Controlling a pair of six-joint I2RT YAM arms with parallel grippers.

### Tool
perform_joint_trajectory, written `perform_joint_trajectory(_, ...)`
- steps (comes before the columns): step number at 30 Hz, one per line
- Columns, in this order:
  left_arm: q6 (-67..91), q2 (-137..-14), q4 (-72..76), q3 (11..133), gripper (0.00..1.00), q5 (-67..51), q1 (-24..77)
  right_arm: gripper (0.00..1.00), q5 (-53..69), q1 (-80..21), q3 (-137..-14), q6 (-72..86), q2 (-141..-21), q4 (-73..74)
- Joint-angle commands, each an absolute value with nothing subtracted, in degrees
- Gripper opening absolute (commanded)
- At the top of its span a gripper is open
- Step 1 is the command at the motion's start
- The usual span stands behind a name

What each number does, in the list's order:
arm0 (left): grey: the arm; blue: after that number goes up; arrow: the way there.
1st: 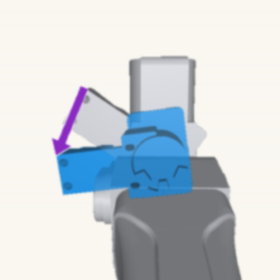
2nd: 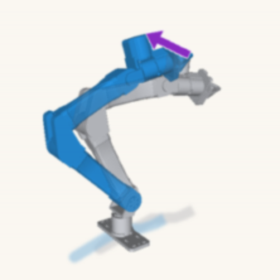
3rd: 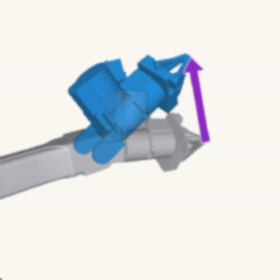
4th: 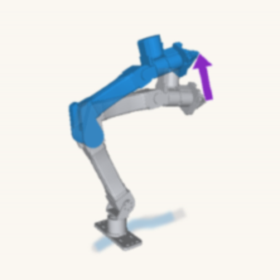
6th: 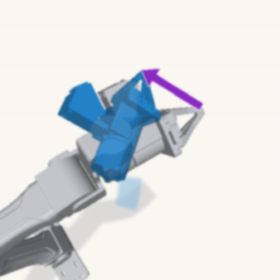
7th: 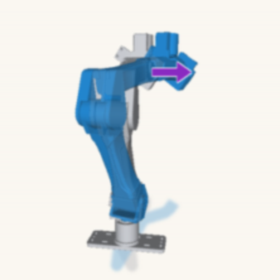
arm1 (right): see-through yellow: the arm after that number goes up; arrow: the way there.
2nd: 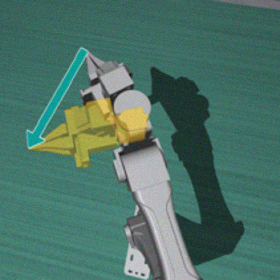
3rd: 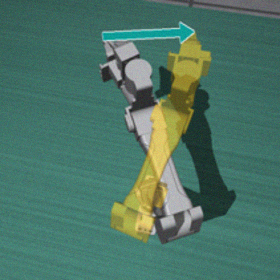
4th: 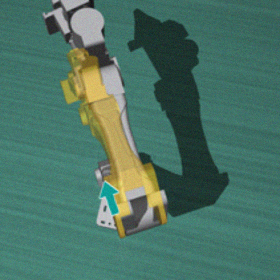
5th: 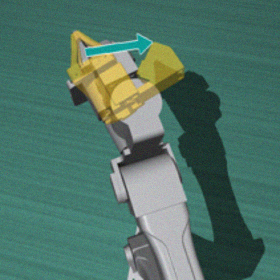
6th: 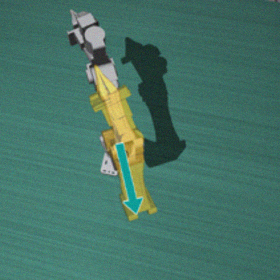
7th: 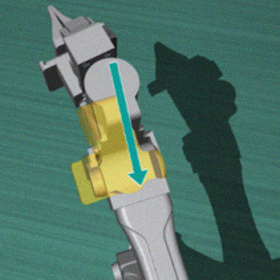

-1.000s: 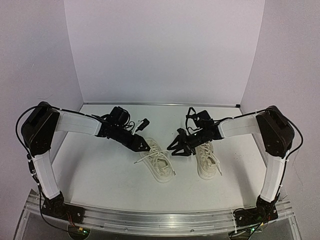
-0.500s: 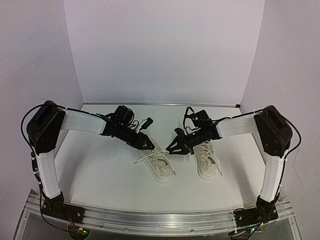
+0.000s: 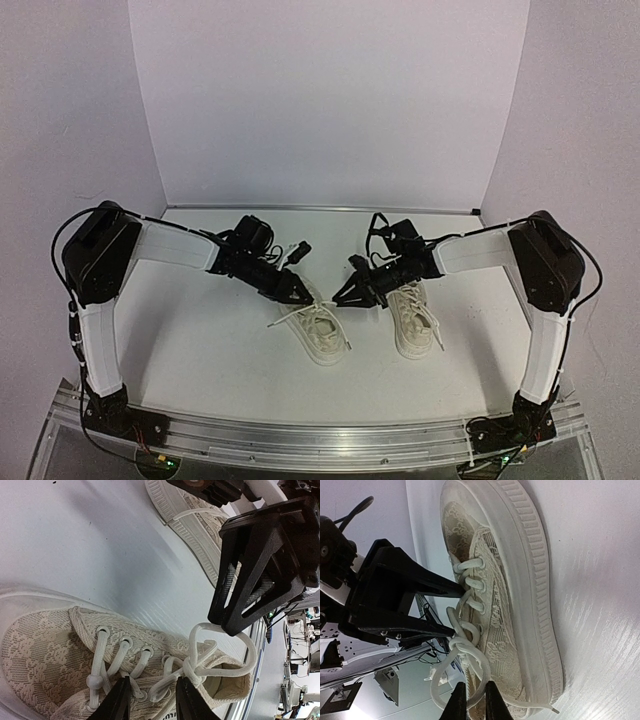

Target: Tie the shoes

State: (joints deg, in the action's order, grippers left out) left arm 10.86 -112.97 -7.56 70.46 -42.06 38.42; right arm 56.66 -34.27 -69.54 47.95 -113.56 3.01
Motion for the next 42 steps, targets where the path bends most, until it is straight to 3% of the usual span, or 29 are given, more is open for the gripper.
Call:
perform_joint_trajectory(1, 11.26, -113.6, -5.72, 72.86, 0.27, -44.69, 39.1, 0.1, 57.23, -34.73, -70.65, 47.19, -113.9, 1.8)
perform_joint_trajectory(8, 10.28, -110.44, -5.52, 70.85, 0.01, -43.69, 38.23, 0.0, 56.26, -34.72, -70.28, 46.01, -113.28, 2.8)
perform_joint_trajectory(29, 0.09, -107.08, -17.58, 72.46, 0.0, -31.44, 35.16, 0.0, 44.4, -34.63, -66.86, 35.96, -109.07, 15.28)
perform_joint_trajectory(34, -1.85, -106.9, -17.47, 72.52, 0.0, -32.75, 35.16, 0.0, 47.48, -34.63, -69.01, 35.08, -108.3, 15.35)
perform_joint_trajectory(42, -1.95, -106.7, -16.16, 72.53, 0.0, -34.51, 35.24, 0.33, 47.73, -34.51, -77.42, 35.75, -108.47, 15.51)
